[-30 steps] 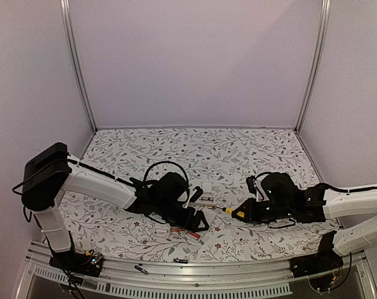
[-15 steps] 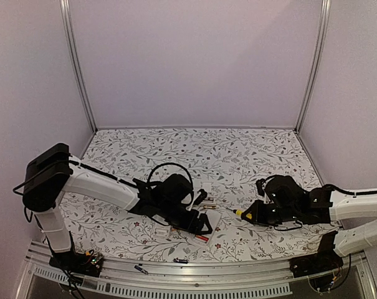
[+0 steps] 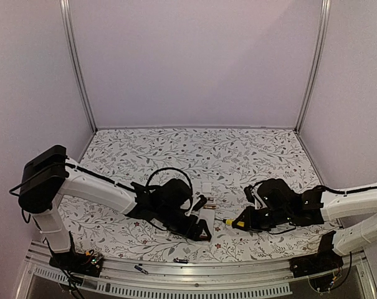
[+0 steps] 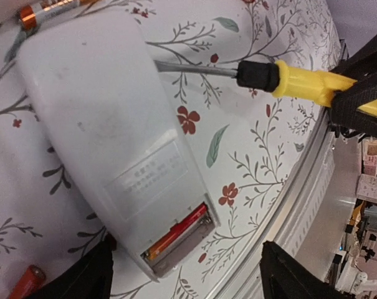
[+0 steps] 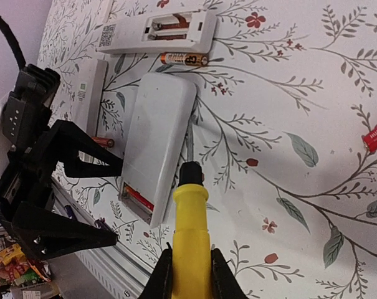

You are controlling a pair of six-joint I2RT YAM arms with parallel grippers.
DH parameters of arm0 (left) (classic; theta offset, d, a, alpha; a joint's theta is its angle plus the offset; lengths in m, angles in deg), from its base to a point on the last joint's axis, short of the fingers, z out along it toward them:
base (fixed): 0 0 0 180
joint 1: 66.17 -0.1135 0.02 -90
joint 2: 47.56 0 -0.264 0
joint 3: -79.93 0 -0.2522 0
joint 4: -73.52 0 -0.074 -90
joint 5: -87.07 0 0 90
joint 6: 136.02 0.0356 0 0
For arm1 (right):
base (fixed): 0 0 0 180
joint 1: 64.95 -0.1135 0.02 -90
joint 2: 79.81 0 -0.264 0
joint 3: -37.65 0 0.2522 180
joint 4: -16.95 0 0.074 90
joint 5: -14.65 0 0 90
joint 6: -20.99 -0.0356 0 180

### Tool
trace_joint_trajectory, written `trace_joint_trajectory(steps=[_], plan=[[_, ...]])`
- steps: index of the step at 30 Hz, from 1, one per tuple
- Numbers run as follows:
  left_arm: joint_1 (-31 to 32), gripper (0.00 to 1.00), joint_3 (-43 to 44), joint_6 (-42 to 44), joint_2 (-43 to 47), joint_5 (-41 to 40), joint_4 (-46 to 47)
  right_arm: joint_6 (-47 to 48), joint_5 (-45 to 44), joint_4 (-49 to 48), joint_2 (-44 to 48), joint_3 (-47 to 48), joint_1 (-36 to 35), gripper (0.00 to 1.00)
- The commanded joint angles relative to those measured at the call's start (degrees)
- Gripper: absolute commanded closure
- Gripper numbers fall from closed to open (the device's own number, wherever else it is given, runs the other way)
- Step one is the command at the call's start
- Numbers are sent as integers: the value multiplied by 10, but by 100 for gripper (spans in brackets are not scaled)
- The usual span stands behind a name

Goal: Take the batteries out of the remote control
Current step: Adjust the remote control without the battery cover at the center of the board.

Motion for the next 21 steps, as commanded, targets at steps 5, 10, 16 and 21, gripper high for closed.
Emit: trace_joint_trajectory(steps=[5,10,16,21], plan=[[28,19,-11,-25,-3,40,55,59,42,-74,-88,68,-9,100],[29,19,-14,-20,20,3,71,74,23,-64,-115,91,-10,100],[9,17,-32,37,103,-51,48,86,-36,25,-44,99,-8,100],[-40,17,-39,57,119,-48,-1,56,3,60,25,70,-8,100]])
